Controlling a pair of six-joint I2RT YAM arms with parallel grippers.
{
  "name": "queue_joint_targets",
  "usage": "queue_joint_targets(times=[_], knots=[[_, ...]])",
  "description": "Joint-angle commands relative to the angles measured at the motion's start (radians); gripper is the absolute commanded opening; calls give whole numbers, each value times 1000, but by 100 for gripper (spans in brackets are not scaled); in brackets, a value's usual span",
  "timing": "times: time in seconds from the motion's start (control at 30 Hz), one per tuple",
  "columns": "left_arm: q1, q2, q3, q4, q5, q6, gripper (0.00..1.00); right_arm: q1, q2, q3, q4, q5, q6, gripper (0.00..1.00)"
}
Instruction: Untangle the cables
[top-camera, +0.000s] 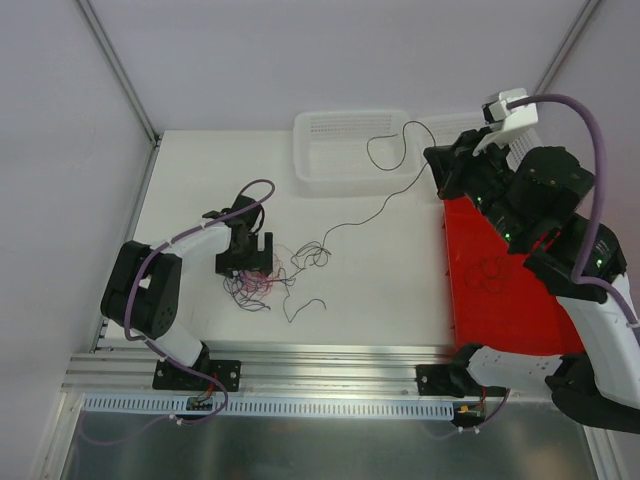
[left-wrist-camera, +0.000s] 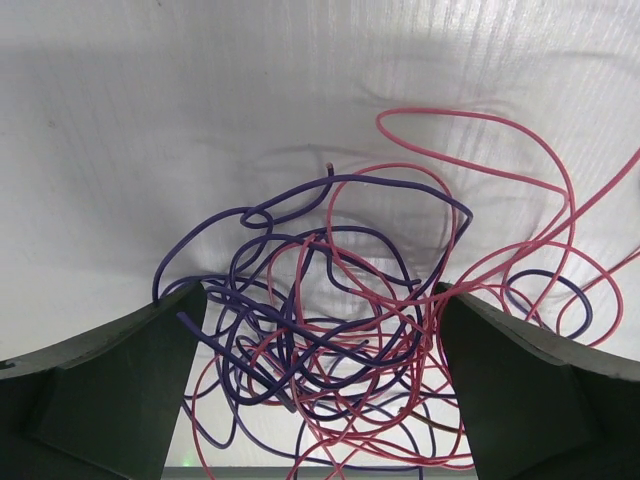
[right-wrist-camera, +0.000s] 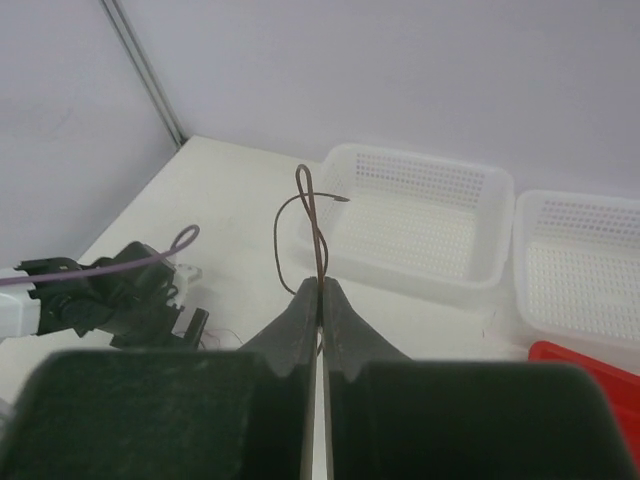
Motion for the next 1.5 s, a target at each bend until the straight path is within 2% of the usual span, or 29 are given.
queue_joint_targets(times=[0.0,0.2,0.3,0.33,0.43,0.57,0.67,0.7,0.77,0.8,0.83,0.97,1.13,1.23,1.33,1.37,1.47], knots=[[6,-35,22,-25,-61,-1,99,-23,-24,-56,17,21,22,1],[6,-64,22,-24,-70,-4,99,-74,-36,-105,-106,87,41,1],[6,-73,21,-24,-78,-1,99,-128,-70,-316,-104,78,113,1],[6,-73,19,-25,-81,-1,99,-178,-93,-449,-72,58,155,1],[6,-67,18,-24,-88,-1,99,-272,-112,-616,-26,-11,245,1],[6,-66,19,-25,-91,0,99,-318,-74,-808,20,-68,318,1],[6,-64,21,-27,-85,0,99,-318,-14,-829,6,-111,332,8],[6,-61,21,-25,-78,2,99,-318,24,-837,-1,-115,346,24],[6,-63,21,-25,-70,0,99,-316,51,-846,-27,-100,357,44],[6,-64,21,-24,-67,0,99,-318,72,-846,-38,-82,366,61],[6,-64,21,-25,-61,-1,99,-312,82,-843,-61,-77,361,64],[6,-63,24,-24,-50,0,99,-209,89,-817,-28,-60,266,67],[6,-61,27,-25,-39,3,99,-67,166,-797,132,-247,92,67],[6,-61,25,-25,-38,5,99,-19,244,-764,202,-339,82,67],[6,-60,25,-25,-38,5,99,19,338,-722,290,-401,155,67],[8,-60,24,-25,-38,3,99,29,379,-686,298,-346,274,66],[6,-60,25,-25,-36,3,99,79,446,-658,344,-269,438,67]])
